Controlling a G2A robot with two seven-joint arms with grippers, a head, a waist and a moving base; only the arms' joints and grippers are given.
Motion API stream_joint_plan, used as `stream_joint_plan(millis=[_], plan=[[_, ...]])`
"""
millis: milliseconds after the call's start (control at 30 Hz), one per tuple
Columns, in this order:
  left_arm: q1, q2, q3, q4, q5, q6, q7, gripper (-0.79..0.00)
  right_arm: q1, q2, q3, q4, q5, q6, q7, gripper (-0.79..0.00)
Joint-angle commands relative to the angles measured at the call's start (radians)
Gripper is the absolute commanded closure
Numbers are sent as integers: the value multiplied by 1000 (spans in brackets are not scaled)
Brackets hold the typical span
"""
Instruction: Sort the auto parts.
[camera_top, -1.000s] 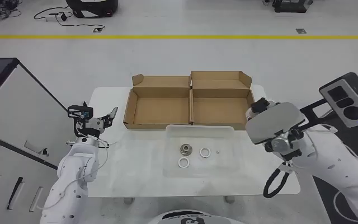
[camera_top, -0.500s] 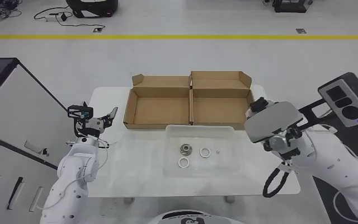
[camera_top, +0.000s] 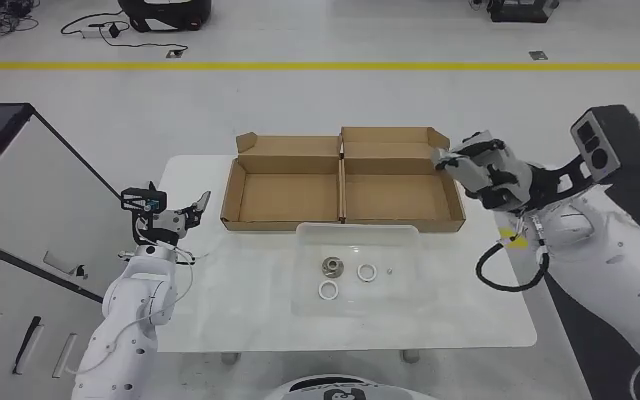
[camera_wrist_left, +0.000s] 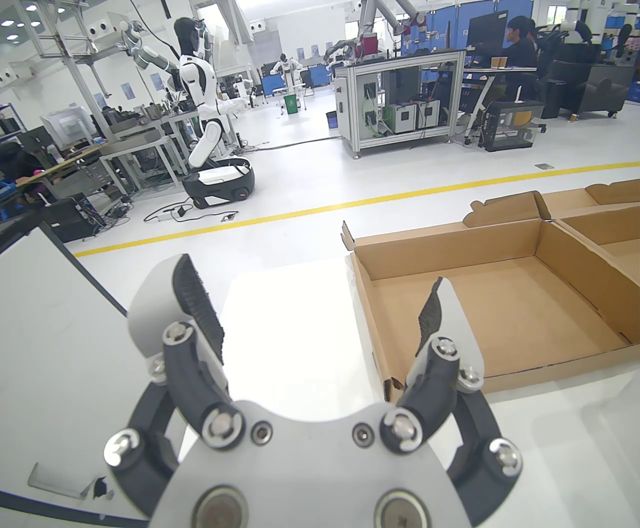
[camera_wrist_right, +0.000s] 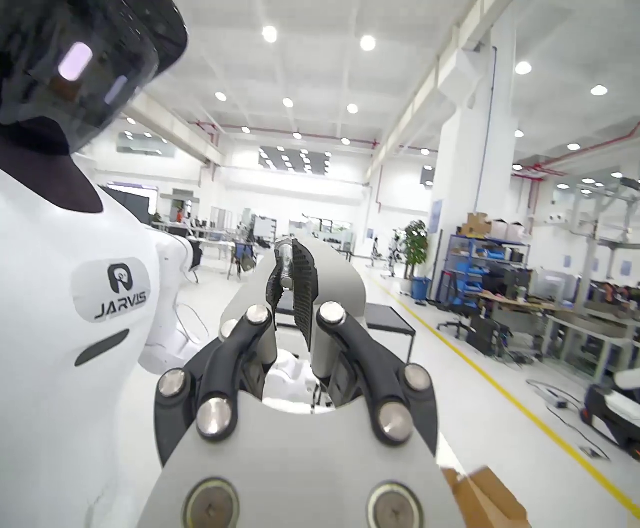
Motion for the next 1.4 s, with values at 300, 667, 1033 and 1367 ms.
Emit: stream_joint_plan(millis=[300,667,1033,1367], plan=[[0,0,0,0,0,0,0,-785,179,34,57,98,281,52,610,0],[0,0,0,0,0,0,0,-785,565,-52,-173,281,304,109,983,0],[0,0,0,0,0,0,0,-785,789,-149,-438,417,218,99,1231,0],[0,0,0,0,0,0,0,-785,890,-173,-745,526,141,142,1275,0]])
